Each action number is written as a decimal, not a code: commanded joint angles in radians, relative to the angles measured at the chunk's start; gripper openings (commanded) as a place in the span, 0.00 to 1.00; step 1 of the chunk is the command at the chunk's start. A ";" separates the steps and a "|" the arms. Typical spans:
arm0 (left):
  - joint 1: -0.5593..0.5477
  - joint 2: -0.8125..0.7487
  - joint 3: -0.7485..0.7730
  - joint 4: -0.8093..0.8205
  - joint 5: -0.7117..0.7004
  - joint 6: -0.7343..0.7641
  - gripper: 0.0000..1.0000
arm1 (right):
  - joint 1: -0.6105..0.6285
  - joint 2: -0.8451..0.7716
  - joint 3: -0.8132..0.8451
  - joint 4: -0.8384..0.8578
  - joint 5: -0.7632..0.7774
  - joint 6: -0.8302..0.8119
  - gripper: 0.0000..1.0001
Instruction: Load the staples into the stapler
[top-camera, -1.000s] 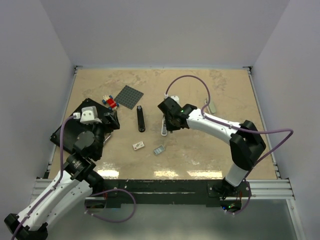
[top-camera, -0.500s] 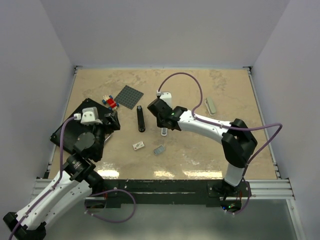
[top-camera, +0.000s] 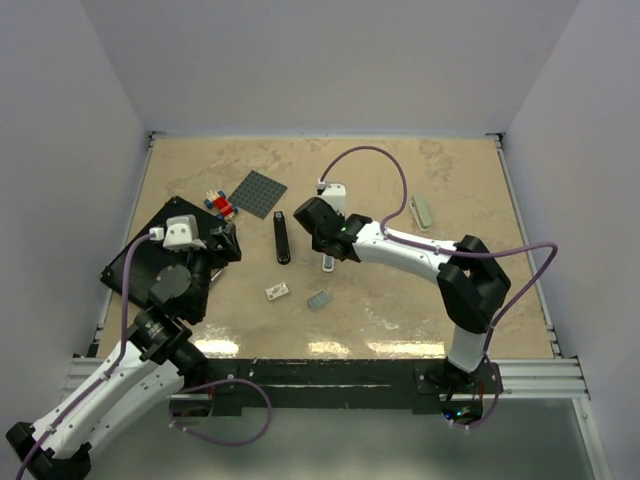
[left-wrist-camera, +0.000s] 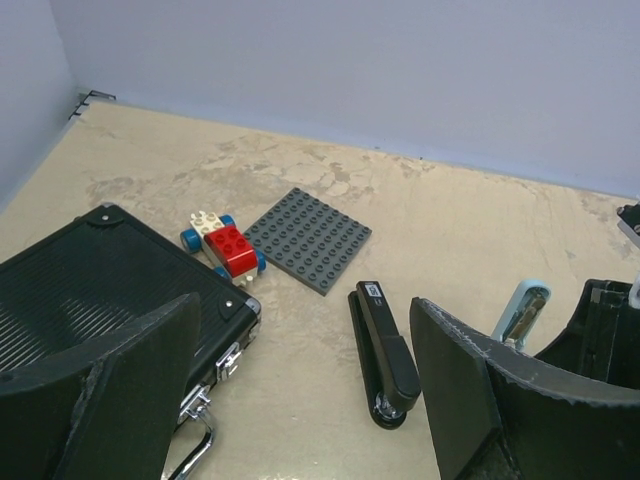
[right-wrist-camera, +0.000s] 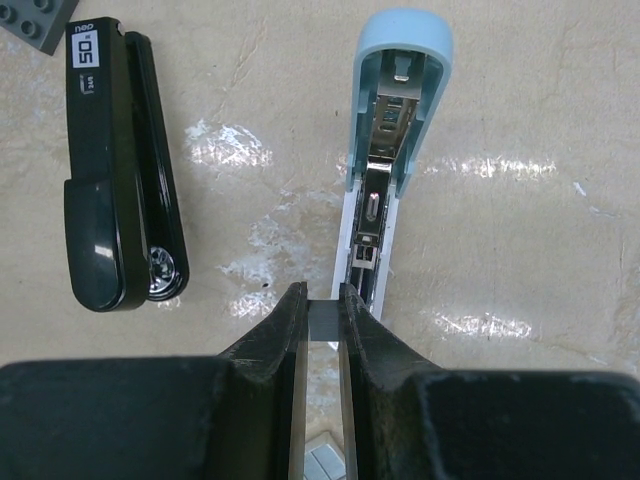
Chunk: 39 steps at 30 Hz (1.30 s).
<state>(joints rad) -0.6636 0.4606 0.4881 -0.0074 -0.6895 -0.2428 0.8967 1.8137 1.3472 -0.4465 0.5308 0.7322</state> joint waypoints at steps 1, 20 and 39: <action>-0.007 -0.005 -0.011 0.046 -0.021 0.011 0.90 | -0.001 0.021 -0.020 0.026 0.057 0.049 0.10; -0.010 -0.008 -0.013 0.047 -0.027 0.014 0.89 | 0.001 0.035 -0.063 0.043 0.084 0.075 0.10; -0.011 -0.011 -0.011 0.046 -0.027 0.016 0.90 | 0.001 0.039 -0.060 0.052 0.069 0.082 0.11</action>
<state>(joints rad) -0.6693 0.4580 0.4793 -0.0074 -0.7010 -0.2420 0.8967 1.8599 1.2892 -0.4194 0.5644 0.7860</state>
